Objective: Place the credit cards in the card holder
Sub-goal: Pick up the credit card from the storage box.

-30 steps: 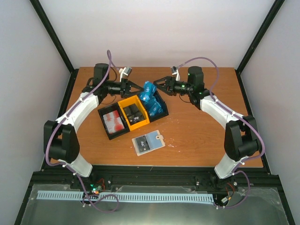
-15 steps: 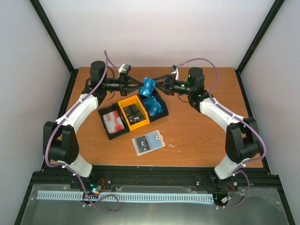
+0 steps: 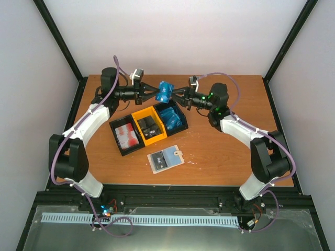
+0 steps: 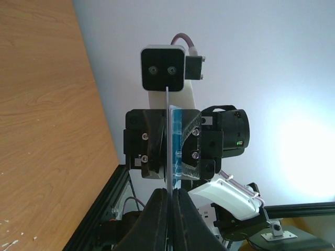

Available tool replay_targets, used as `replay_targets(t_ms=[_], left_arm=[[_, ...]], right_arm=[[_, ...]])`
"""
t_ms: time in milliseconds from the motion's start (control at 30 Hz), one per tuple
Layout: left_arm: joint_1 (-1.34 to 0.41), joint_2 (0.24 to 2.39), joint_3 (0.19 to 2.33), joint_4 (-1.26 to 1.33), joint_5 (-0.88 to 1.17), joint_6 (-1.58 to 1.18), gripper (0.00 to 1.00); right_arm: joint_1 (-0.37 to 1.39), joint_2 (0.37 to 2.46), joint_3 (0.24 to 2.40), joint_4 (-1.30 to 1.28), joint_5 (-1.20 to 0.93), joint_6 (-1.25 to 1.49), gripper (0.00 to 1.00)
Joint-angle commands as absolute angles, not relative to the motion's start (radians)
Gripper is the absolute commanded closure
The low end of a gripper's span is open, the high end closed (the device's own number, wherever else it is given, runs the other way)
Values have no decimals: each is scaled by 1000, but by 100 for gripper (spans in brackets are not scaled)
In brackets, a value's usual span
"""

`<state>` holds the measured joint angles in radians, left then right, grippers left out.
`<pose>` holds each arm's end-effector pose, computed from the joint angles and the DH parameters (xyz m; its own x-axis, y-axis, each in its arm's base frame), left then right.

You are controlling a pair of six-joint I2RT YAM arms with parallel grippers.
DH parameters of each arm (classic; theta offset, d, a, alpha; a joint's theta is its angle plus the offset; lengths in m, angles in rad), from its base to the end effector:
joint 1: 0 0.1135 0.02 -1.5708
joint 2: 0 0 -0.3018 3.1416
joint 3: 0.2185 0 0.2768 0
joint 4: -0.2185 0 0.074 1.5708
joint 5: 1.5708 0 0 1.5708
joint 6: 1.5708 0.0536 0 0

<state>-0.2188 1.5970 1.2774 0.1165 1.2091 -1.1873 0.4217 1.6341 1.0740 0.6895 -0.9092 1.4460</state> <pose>0.3741 -0.1345 0.3685 -0.9742 -0.1195 -0.1915 0.1807 0.0954 -0.9789 0.3531 0.2047 0.3358 -0.9432 0.2450 -0.2245 -0.2370 -0.0225 0.9713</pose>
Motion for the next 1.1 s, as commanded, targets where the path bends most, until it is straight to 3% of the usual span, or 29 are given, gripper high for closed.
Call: replay_targets(t_ms=[0,800,900,1067], left_arm=[[-195,1625,1296,73,1162,-1130,99],[-147,1782,1232,108,1222,-1103,90],[-146,1804,1236,112,1235,-1096,90],[-146,1844,1244,108,1237,-1072,99]], right_arm=[[431,1647,1077,728,-894,1458,94],[323,1720,1061,576,-841,1421,97],[319,1737,1065,570,-847,1413,97],[309,1751,1071,513,-839,1364,97]])
